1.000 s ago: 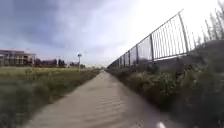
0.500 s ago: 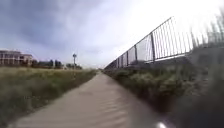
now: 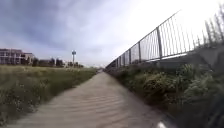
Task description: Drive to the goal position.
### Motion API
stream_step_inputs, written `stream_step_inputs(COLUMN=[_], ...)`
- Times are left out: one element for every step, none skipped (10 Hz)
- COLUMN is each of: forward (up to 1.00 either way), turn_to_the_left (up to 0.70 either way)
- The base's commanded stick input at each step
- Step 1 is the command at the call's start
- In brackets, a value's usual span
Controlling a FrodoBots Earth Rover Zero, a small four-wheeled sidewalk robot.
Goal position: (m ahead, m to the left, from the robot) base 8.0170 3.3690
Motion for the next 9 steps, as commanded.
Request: stream_step_inputs(forward=[1.00, 1.00, 1.00, 1.00, 1.00, 1.00, 0.94, 0.83, 0.72], turn_to_the_left=[0.00, 0.00, 0.00, 0.00, 0.00, 0.00, 0.00, 0.00, 0.00])
